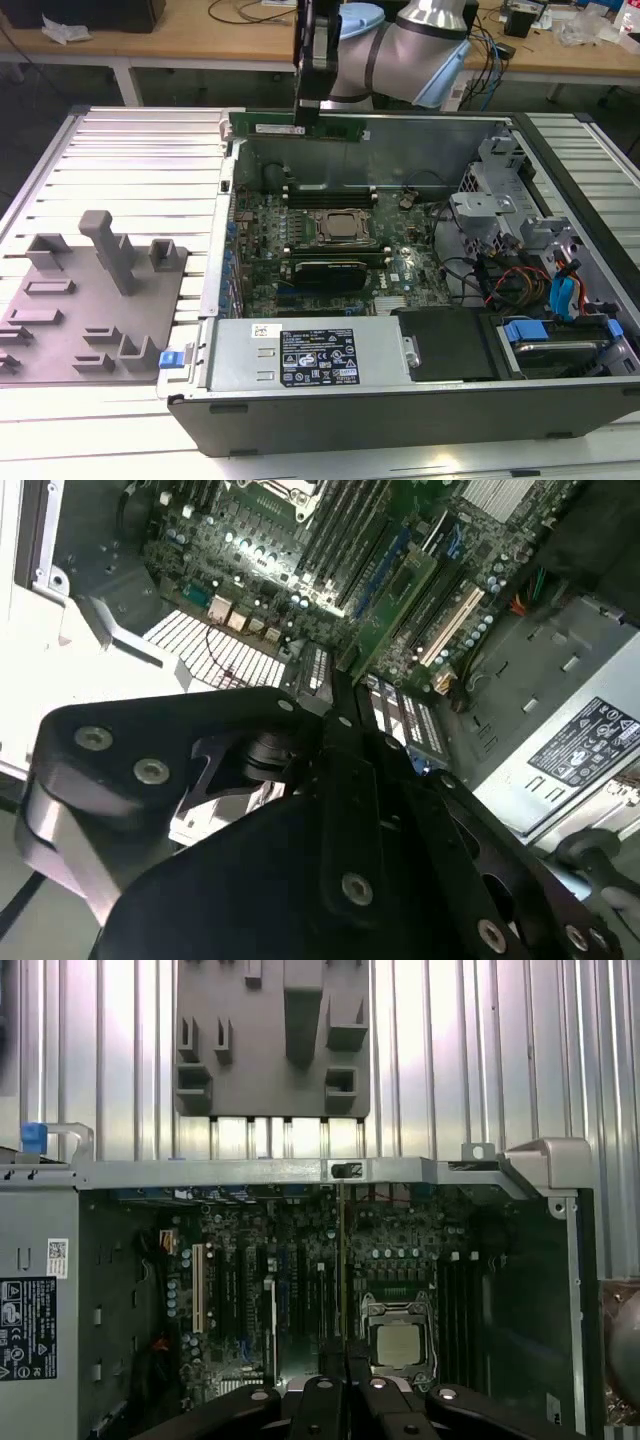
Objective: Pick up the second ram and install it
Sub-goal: 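Pick up the second ram and move it above second insertion slot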
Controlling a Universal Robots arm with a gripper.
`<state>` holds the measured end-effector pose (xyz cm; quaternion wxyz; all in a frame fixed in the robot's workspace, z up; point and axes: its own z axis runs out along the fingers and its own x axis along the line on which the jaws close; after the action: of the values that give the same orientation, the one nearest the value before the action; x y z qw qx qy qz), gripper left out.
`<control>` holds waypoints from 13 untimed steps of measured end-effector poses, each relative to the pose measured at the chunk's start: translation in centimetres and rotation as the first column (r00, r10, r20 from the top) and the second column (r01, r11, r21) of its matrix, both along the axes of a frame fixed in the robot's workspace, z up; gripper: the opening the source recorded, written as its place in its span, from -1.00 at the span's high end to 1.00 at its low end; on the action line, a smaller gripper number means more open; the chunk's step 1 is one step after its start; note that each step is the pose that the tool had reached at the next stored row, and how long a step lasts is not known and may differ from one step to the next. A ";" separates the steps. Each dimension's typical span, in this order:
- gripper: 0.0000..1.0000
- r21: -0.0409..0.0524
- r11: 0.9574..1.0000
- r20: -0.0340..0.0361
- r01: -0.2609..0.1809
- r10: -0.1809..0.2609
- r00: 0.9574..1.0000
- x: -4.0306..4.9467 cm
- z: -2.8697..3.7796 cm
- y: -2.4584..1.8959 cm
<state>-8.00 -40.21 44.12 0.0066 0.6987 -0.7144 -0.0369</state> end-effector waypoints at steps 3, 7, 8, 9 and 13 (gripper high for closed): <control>0.76 0.000 1.000 0.000 0.000 0.000 1.000 0.57 -0.42 0.00; 0.76 0.000 1.000 -0.001 0.000 0.000 1.000 1.79 -1.19 0.03; 0.76 0.000 1.000 -0.001 0.000 0.000 1.000 1.95 -1.27 0.04; 0.76 0.000 1.000 -0.001 0.000 0.000 1.000 2.09 -1.33 0.05; 0.76 0.000 1.000 -0.001 0.000 0.000 1.000 3.04 -1.68 0.08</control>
<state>-4.96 -40.13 42.44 0.0069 0.6987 -0.7144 -0.0373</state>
